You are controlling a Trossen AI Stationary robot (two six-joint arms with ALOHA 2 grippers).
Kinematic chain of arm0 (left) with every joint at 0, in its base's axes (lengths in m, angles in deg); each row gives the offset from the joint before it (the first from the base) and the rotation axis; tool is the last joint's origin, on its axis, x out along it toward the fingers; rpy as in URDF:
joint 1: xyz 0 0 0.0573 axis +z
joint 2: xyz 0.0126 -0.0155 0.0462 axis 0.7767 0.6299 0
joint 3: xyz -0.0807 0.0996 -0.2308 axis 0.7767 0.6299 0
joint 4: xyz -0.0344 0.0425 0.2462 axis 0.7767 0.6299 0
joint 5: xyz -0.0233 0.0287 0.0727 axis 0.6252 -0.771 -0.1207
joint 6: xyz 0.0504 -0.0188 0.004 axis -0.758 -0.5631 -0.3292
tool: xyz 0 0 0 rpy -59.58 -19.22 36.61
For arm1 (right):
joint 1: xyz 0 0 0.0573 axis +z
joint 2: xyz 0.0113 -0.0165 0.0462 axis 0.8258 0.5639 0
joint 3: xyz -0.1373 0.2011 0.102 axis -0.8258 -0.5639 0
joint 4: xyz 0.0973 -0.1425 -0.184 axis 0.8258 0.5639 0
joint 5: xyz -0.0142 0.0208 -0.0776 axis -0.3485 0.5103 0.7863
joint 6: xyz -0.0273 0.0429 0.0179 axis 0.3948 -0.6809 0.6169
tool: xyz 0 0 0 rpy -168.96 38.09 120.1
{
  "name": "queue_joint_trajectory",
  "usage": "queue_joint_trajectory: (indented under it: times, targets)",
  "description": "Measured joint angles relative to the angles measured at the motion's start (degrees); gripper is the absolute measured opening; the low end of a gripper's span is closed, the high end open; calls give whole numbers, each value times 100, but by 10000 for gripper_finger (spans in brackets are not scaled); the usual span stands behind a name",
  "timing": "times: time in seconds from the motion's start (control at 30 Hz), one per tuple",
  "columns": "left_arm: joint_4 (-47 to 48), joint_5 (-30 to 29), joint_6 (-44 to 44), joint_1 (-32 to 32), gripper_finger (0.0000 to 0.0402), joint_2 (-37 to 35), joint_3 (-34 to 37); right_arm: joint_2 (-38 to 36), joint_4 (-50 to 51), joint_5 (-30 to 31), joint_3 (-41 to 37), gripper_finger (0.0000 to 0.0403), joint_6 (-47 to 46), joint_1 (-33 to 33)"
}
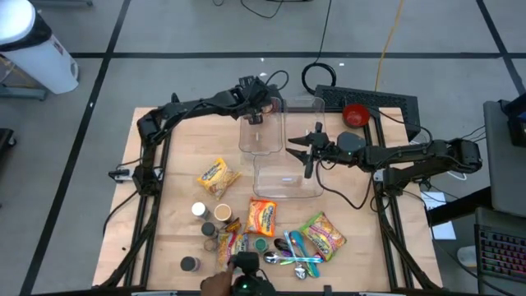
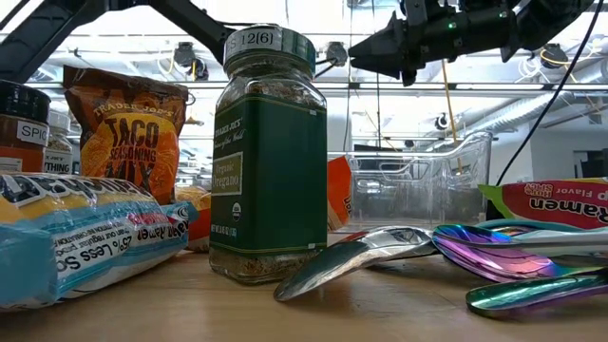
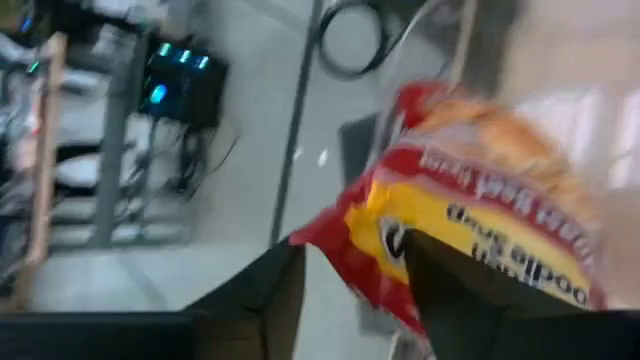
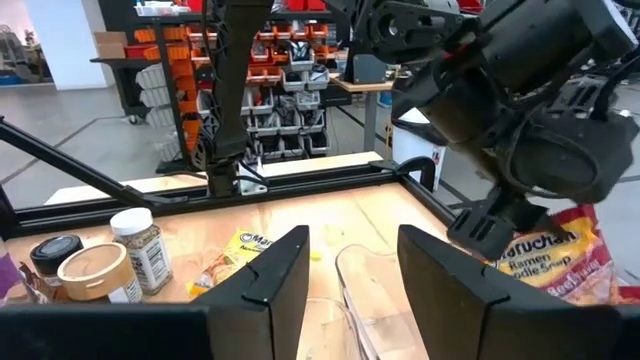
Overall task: Pick & Place Food Item
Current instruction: Put the red noodle pack into the left transparent bin, then put the green noodle pack into the left transparent bin
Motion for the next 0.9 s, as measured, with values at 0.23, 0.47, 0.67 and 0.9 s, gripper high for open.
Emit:
queue_joint_trajectory:
  times: [0.23, 0.47, 0.67, 0.9]
  targets:
    - [-163, -1054, -17, -42, 254, -35, -1, 0, 52, 0, 0, 148, -24, -2]
    - [-161, -2205, 297, -262, 288, -184, 2, 0, 123, -2, 1, 146, -45, -2]
    - [258, -1754, 1130, -464, 295, -842, 2, 0, 147, -6, 0, 151, -45, 0]
    - [1348, 2313, 2324, -308, 287, -2069, 149, -290, 491, -51, -4, 147, -5, 2]
